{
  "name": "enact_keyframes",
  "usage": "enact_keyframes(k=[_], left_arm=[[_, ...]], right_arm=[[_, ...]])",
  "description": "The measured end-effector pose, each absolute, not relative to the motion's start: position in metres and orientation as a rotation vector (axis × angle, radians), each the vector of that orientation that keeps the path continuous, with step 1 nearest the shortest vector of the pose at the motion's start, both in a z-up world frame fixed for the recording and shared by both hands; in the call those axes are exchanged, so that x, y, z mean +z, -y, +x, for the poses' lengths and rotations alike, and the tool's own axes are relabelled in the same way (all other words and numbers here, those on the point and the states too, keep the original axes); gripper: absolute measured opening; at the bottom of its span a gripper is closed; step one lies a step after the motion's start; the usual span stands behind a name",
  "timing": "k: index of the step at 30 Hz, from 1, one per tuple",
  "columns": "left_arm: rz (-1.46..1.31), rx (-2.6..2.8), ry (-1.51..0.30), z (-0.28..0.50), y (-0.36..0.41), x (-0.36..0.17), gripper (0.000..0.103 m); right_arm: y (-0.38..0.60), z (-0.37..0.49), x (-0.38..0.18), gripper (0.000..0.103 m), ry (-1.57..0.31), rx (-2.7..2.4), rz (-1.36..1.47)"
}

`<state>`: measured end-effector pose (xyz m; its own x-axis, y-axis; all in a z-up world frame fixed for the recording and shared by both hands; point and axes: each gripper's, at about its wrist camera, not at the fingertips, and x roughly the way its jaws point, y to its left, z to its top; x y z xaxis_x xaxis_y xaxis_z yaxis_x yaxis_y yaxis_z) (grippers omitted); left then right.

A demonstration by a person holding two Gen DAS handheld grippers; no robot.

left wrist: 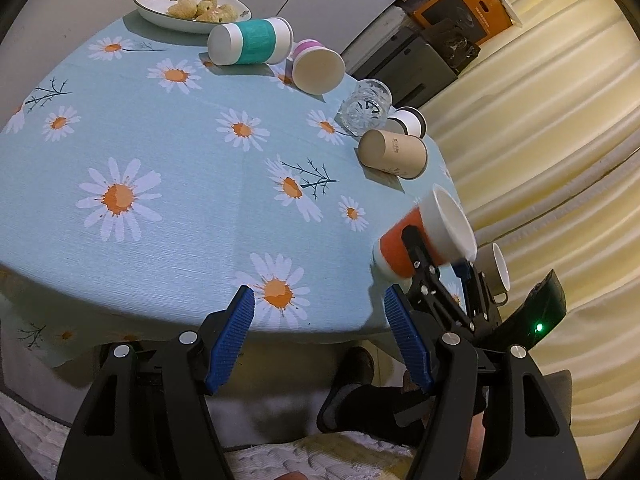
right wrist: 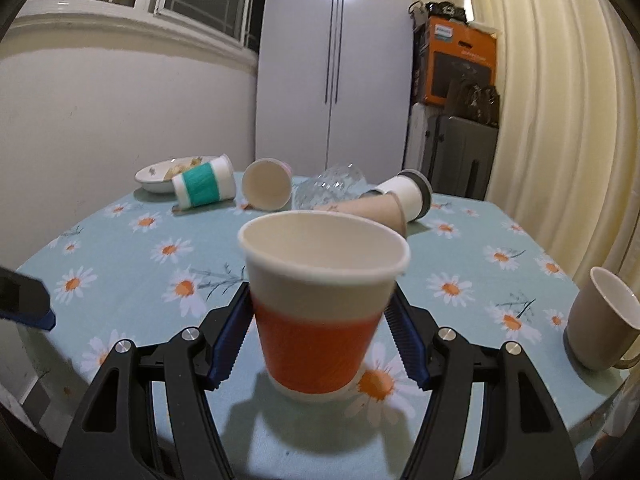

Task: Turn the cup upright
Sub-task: 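Lower the upright orange-banded cup onto the tablecloth with the right gripper, then open the right gripper and pull it back from the cup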

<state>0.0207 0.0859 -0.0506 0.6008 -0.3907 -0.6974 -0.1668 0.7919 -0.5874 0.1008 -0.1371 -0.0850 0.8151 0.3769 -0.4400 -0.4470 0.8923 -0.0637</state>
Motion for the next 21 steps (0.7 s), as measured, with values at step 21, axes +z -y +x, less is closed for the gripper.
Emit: enact_keyframes(k=[21], left_arm=[[-0.624, -0.093, -0.923, 0.018, -0.087, -0.049, 0.066]], right_arm=[[0.154, 0.084, -0.061, 0.084, -0.434, 0.457, -0.116]])
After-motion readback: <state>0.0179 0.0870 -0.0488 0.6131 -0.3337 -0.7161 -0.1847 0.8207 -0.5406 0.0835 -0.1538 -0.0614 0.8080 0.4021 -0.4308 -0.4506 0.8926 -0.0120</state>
